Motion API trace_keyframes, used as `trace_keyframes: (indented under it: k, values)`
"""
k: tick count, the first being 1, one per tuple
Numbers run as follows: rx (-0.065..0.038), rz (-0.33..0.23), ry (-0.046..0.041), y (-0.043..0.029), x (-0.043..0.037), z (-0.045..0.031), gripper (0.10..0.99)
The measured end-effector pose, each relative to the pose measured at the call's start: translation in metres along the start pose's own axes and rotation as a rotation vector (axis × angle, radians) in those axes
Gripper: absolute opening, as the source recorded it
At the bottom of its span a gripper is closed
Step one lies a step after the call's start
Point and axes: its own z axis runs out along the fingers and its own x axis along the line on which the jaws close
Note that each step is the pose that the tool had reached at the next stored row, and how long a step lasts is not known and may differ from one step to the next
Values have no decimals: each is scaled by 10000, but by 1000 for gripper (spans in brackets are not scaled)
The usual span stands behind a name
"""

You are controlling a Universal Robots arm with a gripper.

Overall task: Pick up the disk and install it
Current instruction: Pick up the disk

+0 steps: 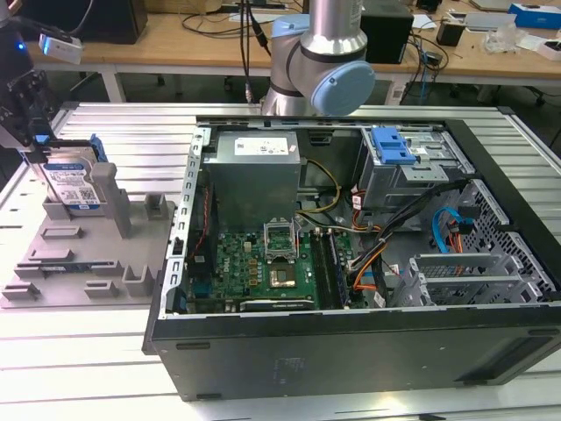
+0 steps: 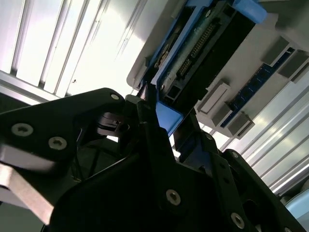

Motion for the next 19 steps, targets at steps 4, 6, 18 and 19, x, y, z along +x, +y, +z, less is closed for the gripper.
trace_keyframes:
  k: [4,6,18,19]
  values:
    - [-1,47,0,0,6,5,412]
    - [-3,70,1,1,8,8,412]
    - [-6,166,2,0,18,40,412]
    - [-5,168,1,0,19,41,412]
